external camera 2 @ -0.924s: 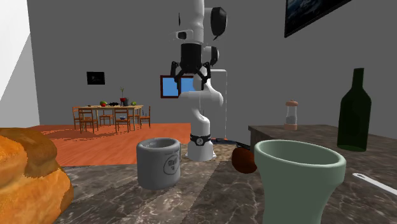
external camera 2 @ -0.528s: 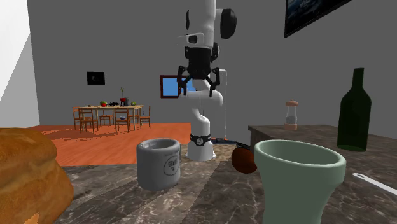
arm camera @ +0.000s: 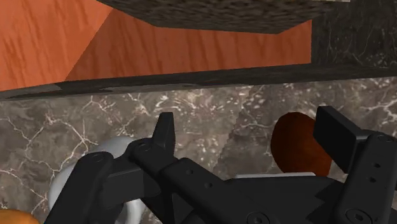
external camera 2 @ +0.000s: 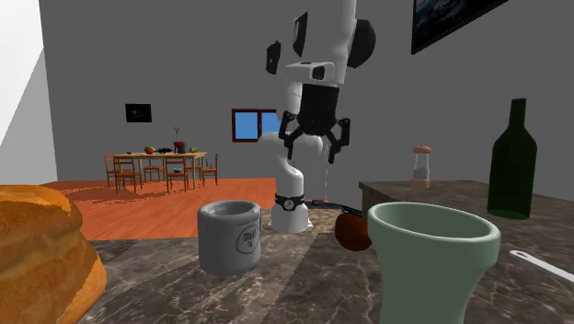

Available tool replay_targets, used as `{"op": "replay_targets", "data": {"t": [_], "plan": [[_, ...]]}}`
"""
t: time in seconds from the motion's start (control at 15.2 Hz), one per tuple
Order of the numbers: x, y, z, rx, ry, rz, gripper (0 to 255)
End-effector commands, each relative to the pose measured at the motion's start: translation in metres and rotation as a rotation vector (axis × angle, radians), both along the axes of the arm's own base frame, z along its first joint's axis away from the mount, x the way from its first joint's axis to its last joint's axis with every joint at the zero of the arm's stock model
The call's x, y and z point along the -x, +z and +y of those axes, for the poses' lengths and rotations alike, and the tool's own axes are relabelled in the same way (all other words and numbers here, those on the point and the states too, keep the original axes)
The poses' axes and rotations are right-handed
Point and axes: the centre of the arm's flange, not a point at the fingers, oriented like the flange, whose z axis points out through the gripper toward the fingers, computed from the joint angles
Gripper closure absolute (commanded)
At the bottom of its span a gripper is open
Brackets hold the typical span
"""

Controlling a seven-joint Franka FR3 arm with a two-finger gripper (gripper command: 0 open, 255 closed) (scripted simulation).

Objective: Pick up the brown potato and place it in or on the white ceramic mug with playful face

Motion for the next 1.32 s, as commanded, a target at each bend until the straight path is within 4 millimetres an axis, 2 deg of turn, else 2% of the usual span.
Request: {"op": "replay_targets", "data": {"t": [0.0, 0.59, 0.66, 1.12, 1.25], "plan": [[-0.018, -0.017, 0.02, 0.01, 0.028, 0.015, 0], [-0.084, -0.089, 0.109, 0.058, 0.153, 0.08, 0], [-0.086, -0.093, 0.113, 0.06, 0.158, 0.083, 0], [-0.077, -0.131, 0.104, 0.06, 0.158, 0.083, 0], [-0.077, -0.131, 0.104, 0.06, 0.158, 0.083, 0]]}}
